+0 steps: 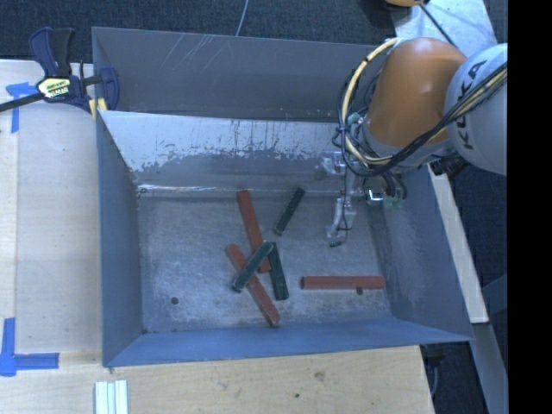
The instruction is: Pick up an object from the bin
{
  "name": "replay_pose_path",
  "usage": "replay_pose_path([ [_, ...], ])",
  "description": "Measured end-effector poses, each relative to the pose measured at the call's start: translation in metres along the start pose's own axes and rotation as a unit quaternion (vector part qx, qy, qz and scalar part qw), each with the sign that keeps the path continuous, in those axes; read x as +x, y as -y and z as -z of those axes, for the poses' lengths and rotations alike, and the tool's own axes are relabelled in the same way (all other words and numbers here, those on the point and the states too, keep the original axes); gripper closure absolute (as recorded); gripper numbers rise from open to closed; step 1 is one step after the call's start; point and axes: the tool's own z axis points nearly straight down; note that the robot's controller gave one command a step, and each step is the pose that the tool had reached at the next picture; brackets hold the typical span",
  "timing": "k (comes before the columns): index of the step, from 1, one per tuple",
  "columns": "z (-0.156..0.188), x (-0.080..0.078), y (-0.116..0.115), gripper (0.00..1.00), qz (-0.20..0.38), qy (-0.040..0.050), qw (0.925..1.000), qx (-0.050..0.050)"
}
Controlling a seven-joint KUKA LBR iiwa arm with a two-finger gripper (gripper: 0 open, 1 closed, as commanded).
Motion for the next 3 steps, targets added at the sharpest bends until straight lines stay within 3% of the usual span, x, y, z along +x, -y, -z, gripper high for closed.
replay_pose_path([
  [1, 0.005, -0.002, 0.0, 0.0, 0.0, 0.0042, 1.0, 0.0],
  [2, -0.028, -0.01, -0.003, 0.0, -0.039, 0.0069, 0.9992, 0.0],
  [3, -0.08, -0.011, -0.015, 0.0, -0.035, 0.0047, 0.9994, 0.0],
])
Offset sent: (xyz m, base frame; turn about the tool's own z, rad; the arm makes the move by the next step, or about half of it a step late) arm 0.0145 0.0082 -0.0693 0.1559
